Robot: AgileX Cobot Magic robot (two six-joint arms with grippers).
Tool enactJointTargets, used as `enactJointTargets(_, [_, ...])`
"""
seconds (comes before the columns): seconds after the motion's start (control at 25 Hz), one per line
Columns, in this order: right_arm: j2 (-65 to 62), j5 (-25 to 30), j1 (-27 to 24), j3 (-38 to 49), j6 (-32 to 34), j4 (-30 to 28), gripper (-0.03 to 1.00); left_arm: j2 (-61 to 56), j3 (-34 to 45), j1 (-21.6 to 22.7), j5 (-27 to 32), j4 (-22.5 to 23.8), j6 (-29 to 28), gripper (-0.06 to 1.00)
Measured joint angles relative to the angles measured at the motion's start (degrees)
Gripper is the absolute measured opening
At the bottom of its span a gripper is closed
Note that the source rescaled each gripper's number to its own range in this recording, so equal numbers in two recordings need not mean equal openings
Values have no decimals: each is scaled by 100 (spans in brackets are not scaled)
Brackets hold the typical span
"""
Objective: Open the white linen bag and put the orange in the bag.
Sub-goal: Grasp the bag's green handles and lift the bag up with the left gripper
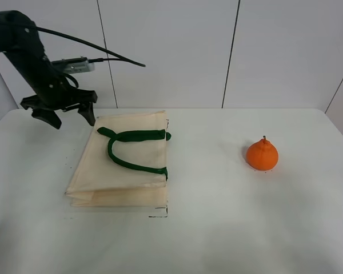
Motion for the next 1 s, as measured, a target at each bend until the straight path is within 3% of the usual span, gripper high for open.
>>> enactJointTargets(0.32, [0, 0, 0, 0, 0, 0, 100, 867, -644, -821, -169, 530, -679, 99])
enactJointTargets(1.0, [0, 0, 0, 0, 0, 0, 100, 2013, -703, -875, -787, 594, -957, 99])
